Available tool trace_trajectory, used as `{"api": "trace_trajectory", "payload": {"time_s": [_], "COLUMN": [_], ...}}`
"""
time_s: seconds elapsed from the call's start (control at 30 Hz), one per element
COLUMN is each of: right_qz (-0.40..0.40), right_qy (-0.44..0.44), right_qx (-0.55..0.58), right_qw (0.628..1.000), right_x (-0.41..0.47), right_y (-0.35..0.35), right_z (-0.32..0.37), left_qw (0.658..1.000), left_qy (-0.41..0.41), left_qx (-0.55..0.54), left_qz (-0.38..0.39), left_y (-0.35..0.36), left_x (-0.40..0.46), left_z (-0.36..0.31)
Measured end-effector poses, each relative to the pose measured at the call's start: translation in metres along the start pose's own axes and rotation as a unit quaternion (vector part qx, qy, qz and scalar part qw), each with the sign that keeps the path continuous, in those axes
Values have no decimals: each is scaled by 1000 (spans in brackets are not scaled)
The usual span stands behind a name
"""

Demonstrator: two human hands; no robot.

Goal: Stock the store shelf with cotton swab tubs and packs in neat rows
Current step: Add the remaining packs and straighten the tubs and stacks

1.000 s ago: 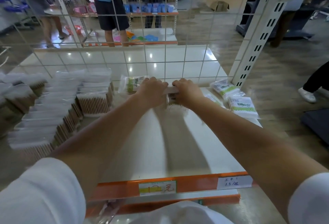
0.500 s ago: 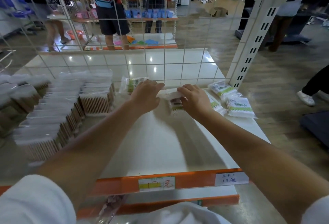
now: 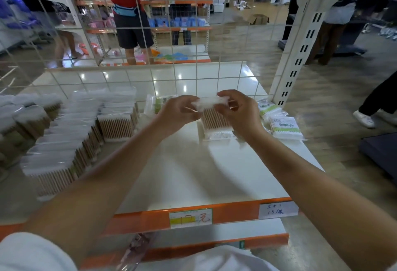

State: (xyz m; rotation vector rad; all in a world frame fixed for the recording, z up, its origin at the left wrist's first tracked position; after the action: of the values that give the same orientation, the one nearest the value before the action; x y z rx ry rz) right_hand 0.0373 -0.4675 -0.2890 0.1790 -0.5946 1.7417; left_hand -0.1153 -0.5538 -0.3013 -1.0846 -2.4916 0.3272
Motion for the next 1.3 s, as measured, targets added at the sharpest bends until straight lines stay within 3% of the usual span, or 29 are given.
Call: {"api": "trace_trajectory", "payload": {"time_s": [0.27,0.57,0.73,0.87,1.07,1.3], "right_qz": [-4,54,71,76,123,199], "right_qy": [157,129,100,-1,-145,-197], "right_qx": [201,207,186,95,-14,-110], "right_qw": [967,968,975,993,982,954], "right_x": [1,-7,-8,-13,-32,-48], "right_y": [-5,-1,10,29,70,111], "right_z": [6,10,19,38,68,66], "left_qw": [983,983,996,992,920,866], "left_qy": [-86,-75,-45,27,155,130], "left_qx": [-160,-170,-64,106,351,478], "left_qz": [24,8,37,68,75,67], "left_y": [1,-12,-32,-51,-90,-140], "left_x": [-11,-16,-12,-9,-8,-13], "left_z": [-14,-26,-31,-35,-33,-13]}}
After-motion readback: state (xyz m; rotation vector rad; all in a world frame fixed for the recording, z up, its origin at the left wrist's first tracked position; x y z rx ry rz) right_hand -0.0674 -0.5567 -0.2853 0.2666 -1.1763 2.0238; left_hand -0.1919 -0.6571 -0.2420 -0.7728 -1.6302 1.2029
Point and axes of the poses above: each hand's wrist, its own x-axis towards the middle knuckle, its own y-axis out of the palm, z = x × y, the point moved 3 cm from there along x, towards the middle knuckle, and after that the axes turned 15 degrees about -z, right-handed, at the moved point
